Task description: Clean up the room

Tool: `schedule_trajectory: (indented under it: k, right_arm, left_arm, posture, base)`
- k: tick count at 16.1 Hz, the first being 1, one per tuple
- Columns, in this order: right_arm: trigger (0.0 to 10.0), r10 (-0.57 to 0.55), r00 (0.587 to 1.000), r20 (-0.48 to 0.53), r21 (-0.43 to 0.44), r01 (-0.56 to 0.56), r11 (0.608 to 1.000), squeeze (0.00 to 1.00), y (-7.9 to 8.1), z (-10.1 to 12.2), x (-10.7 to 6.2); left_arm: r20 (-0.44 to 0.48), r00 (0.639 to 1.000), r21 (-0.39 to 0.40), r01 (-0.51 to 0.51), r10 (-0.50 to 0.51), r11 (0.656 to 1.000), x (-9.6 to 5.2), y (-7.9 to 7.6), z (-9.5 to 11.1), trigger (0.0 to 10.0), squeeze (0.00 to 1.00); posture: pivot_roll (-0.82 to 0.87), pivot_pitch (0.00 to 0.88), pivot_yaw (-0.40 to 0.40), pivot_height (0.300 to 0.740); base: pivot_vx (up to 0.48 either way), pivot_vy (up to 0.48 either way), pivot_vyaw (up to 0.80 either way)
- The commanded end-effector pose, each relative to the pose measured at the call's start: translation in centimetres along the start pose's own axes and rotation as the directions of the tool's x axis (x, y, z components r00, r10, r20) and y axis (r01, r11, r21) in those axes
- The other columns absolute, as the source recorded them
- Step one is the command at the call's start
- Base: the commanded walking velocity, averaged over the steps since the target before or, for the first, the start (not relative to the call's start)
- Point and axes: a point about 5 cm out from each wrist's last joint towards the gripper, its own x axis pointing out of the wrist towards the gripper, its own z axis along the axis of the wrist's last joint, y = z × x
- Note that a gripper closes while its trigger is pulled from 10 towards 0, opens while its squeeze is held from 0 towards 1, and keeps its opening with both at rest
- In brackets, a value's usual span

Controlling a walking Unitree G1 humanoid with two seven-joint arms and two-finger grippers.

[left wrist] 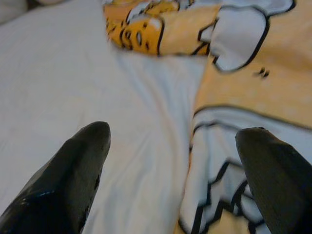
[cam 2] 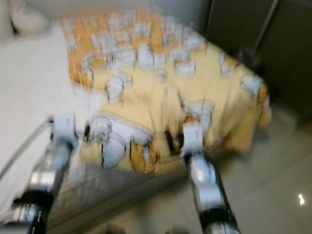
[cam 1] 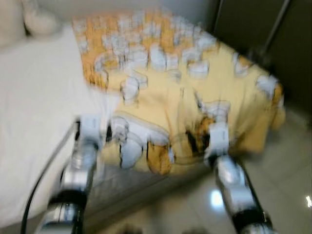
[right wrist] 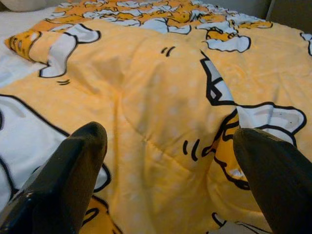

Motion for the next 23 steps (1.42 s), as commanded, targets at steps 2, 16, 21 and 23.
schedule_trajectory:
  k: [2,16,21,23]
  right_arm:
    - [10.0,-0.012,1.000,0.006,-0.009,0.012,1.000,0.00,-0.8,0.1,-0.3]
    - [10.0,-0.024,0.999,-0.030,-0.021,0.023,1.000,0.00,-1.4,-1.3,-2.7]
    - [10.0,-0.039,0.997,-0.064,-0.032,0.037,0.999,0.00,-1.9,-1.8,-5.1]
    - [10.0,-0.025,0.997,-0.079,-0.046,0.021,0.999,0.00,-1.9,-1.9,-6.6]
  left_arm:
    - [0.052,0.996,0.017,0.075,-0.076,0.997,0.4,-1.3,1.2,10.0,0.00]
    - [-0.119,0.977,0.062,0.184,-0.175,0.981,2.4,-3.0,0.6,10.0,0.00]
    - [-0.252,0.958,0.097,0.165,-0.136,0.981,1.8,-3.3,-2.0,10.0,0.00]
    - [-0.243,0.959,0.059,0.163,-0.144,0.985,1.9,-3.9,-1.7,10.0,0.00]
  posture:
    - [-0.17,0.000,0.046,0.714]
    - [-0.22,0.000,0.048,0.714]
    - [-0.29,0.063,0.031,0.714]
    - [-0.32,0.095,0.011,0.714]
  base:
    - [0.000,0.000,0.00]
    - [0.171,0.065,0.00]
    - [0.000,0.000,0.00]
    - [0.000,0.000,0.00]
